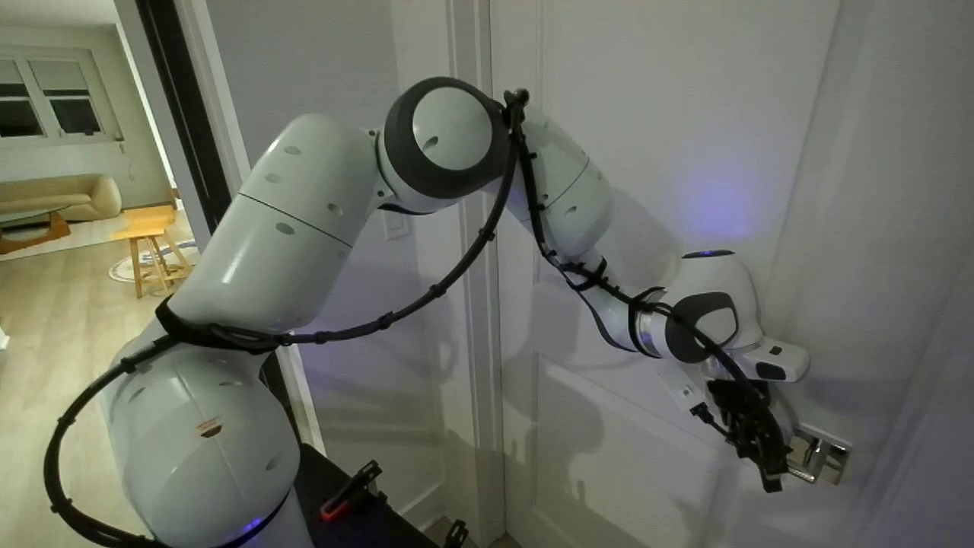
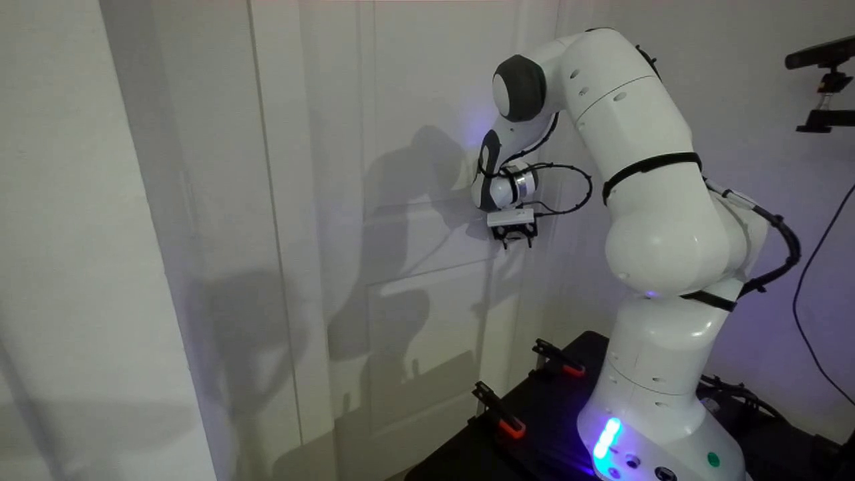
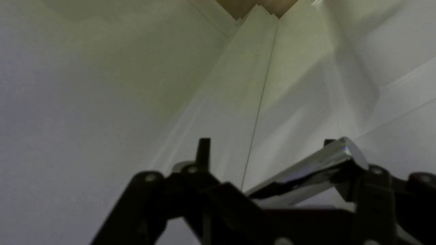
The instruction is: Close the door.
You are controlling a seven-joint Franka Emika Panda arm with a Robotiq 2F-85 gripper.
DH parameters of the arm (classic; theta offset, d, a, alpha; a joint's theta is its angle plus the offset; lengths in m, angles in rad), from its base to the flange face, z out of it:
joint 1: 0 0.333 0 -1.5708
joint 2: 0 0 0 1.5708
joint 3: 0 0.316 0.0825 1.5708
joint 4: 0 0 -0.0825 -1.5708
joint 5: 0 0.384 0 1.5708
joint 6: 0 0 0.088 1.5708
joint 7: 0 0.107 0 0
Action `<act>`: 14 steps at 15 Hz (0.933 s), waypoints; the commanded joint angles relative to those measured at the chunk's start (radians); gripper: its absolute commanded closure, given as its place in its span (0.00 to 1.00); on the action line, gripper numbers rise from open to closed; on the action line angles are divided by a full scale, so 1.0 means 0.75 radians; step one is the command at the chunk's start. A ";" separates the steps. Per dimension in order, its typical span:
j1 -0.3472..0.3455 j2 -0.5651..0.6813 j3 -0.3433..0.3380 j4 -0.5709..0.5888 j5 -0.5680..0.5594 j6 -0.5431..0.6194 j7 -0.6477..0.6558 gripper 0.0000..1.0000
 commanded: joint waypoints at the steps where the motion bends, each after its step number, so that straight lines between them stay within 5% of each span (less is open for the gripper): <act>1: 0.009 -0.264 0.002 -0.229 -0.063 0.148 -0.139 0.00; 14: -0.015 -0.254 0.029 -0.219 -0.001 0.172 -0.112 0.00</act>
